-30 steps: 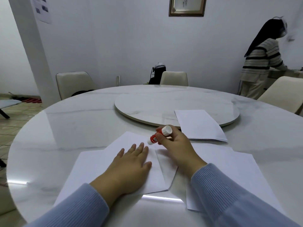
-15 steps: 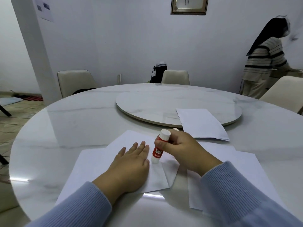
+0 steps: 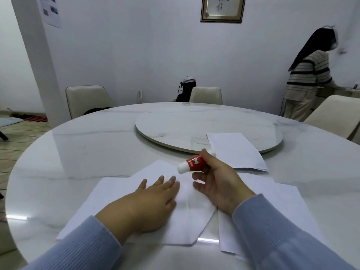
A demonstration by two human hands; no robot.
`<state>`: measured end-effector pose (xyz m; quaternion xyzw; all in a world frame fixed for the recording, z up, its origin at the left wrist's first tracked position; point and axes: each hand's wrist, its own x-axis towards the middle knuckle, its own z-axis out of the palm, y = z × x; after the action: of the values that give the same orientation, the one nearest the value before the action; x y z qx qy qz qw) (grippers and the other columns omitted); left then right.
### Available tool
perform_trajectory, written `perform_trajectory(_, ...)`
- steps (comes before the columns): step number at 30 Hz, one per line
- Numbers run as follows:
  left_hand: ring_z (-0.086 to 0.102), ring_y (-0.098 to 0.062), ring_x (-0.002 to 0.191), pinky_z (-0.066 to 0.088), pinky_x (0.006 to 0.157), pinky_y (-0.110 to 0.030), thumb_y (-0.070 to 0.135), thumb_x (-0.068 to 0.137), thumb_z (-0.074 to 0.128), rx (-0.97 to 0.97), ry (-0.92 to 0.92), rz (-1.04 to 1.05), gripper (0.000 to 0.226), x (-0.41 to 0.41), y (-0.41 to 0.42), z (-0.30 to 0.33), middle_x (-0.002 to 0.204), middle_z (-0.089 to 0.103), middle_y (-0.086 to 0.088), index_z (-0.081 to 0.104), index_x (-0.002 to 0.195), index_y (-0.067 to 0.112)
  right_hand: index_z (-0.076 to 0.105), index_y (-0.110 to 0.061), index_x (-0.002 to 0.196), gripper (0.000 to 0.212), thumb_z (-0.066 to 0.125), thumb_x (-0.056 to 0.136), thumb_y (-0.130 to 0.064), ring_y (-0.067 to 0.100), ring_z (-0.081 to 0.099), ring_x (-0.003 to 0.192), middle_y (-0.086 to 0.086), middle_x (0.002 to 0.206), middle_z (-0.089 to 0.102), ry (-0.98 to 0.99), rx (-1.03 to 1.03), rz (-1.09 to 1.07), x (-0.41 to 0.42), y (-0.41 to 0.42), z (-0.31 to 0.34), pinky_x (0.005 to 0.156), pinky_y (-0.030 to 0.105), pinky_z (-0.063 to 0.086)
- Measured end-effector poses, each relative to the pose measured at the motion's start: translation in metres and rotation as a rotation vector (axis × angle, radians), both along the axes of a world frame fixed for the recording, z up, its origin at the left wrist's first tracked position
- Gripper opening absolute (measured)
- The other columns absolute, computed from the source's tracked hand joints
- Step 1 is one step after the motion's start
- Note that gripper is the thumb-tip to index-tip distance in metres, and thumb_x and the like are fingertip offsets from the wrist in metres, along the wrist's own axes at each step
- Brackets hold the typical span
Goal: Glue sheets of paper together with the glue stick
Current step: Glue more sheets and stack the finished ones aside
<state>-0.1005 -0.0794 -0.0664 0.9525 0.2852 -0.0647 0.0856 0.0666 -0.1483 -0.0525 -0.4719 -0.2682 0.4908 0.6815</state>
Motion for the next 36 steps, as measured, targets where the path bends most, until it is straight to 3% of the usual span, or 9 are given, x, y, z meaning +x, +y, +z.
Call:
perform_trajectory(6,-0.015,0.010,0.138,-0.010,0.114,-0.023,0.021,0.094,0.041,-0.231,-0.050,-0.249,0.063,-0.019,-0.020,0.017,0.150,-0.007,0.033,0.015,0.145,0.047,0.056,-0.007,0.090,0.028,0.057,0.092,-0.034,0.023,0.055,0.062,0.013,0.073,0.055,0.272,-0.025,-0.206,0.010,0.011,-0.008,0.070,0.039,0.056)
perform_trajectory(9,-0.005,0.001,0.144,-0.005,0.114,-0.022,0.046,0.094,0.041,-0.026,-0.213,0.089,0.060,-0.027,-0.020,0.011,0.152,-0.005,0.025,0.014,0.147,0.040,0.056,-0.007,0.091,0.027,0.060,0.090,-0.034,0.021,0.054,0.059,0.012,0.071,0.055,0.242,-0.020,-0.231,0.010,0.013,-0.009,0.073,0.040,0.058)
perform_trajectory(12,-0.010,-0.027,0.146,-0.001,0.118,-0.047,0.068,0.087,0.021,0.094,-0.010,0.392,0.081,-0.022,-0.026,-0.005,0.160,-0.010,-0.006,-0.003,0.150,0.024,0.058,-0.010,0.091,0.024,0.060,0.090,-0.034,0.019,0.054,0.060,0.010,0.073,0.059,0.167,-0.008,-0.273,0.010,0.015,-0.009,0.073,0.038,0.058)
perform_trajectory(16,-0.017,-0.015,0.144,-0.008,0.118,-0.041,0.075,0.079,0.034,-0.061,0.064,0.135,0.090,-0.024,-0.010,0.001,0.158,-0.017,0.006,-0.007,0.148,0.035,0.060,-0.013,0.095,0.019,0.061,0.090,-0.031,0.018,0.055,0.064,0.008,0.082,0.061,0.090,0.021,-0.278,0.010,0.015,-0.009,0.075,0.035,0.056)
perform_trajectory(19,-0.010,-0.001,0.143,-0.008,0.115,-0.030,0.066,0.084,0.042,-0.164,-0.128,0.113,0.077,-0.021,0.011,0.010,0.158,-0.005,0.018,0.005,0.147,0.042,0.066,-0.015,0.098,0.016,0.065,0.087,-0.027,0.017,0.055,0.066,0.006,0.087,0.063,0.031,0.020,-0.235,0.006,0.014,-0.009,0.074,0.030,0.054)
perform_trajectory(21,-0.010,-0.003,0.144,-0.006,0.116,-0.029,0.061,0.090,0.033,-0.142,-0.280,0.197,0.069,-0.014,0.016,0.004,0.158,-0.004,0.015,0.006,0.149,0.036,0.069,-0.017,0.098,0.013,0.068,0.085,-0.022,0.017,0.054,0.071,0.005,0.091,0.064,-0.040,0.023,-0.222,0.002,0.013,-0.009,0.075,0.029,0.053)
perform_trajectory(27,-0.011,-0.009,0.145,-0.005,0.119,-0.038,0.058,0.092,0.018,0.064,-0.145,0.178,0.066,-0.002,0.018,-0.018,0.159,-0.009,0.012,-0.001,0.149,0.033,0.067,-0.029,0.095,0.014,0.070,0.082,-0.024,0.003,0.064,0.079,-0.010,0.089,0.074,-0.670,0.022,-0.223,-0.012,0.015,-0.011,0.066,0.012,0.045)
perform_trajectory(30,-0.011,-0.008,0.145,-0.005,0.119,-0.038,0.058,0.091,0.019,0.059,-0.129,0.181,0.066,-0.002,0.018,-0.016,0.159,-0.008,0.012,-0.001,0.149,0.033,0.067,-0.031,0.092,0.012,0.069,0.083,-0.024,0.012,0.065,0.092,-0.007,0.094,0.074,-0.726,0.049,-0.166,-0.016,0.017,-0.013,0.077,0.016,0.048)
perform_trajectory(36,-0.010,-0.009,0.145,-0.004,0.119,-0.038,0.059,0.091,0.018,0.076,-0.125,0.199,0.067,-0.001,0.016,-0.016,0.159,-0.008,0.012,-0.002,0.149,0.033,0.067,-0.031,0.092,0.008,0.066,0.085,-0.027,0.005,0.064,0.091,-0.011,0.093,0.071,-0.908,0.007,-0.134,-0.014,0.018,-0.016,0.079,0.021,0.050)
